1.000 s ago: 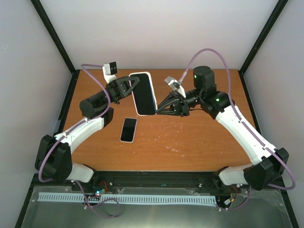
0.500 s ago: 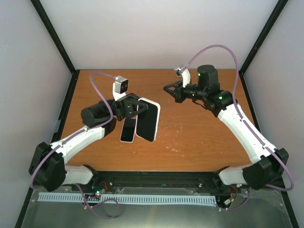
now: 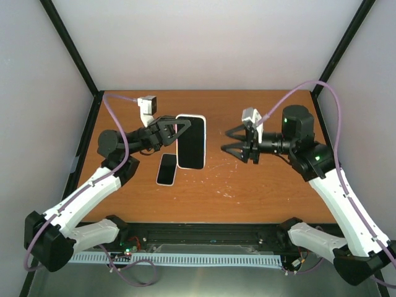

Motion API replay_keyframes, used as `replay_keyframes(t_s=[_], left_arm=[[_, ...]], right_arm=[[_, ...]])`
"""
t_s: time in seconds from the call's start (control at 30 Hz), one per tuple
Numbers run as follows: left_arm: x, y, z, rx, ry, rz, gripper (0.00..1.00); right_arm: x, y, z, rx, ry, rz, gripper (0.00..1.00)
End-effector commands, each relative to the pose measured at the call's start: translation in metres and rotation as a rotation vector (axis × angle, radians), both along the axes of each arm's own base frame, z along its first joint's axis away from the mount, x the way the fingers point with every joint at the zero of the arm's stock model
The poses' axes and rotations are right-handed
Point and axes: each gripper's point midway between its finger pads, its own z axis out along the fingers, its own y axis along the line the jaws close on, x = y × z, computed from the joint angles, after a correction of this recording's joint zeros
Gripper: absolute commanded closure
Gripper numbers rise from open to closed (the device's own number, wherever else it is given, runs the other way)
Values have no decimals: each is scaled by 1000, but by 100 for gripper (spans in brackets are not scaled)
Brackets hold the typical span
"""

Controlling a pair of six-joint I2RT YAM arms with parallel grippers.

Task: Take the phone out of the phone case
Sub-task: Remove the phone case from the phone.

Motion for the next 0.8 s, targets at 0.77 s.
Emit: replay_keyframes(t_s=[0.77], left_arm=[[29,12,-1,-100,77,139,100]], right_arm=[[-45,45,-38,-20,229,343,61]])
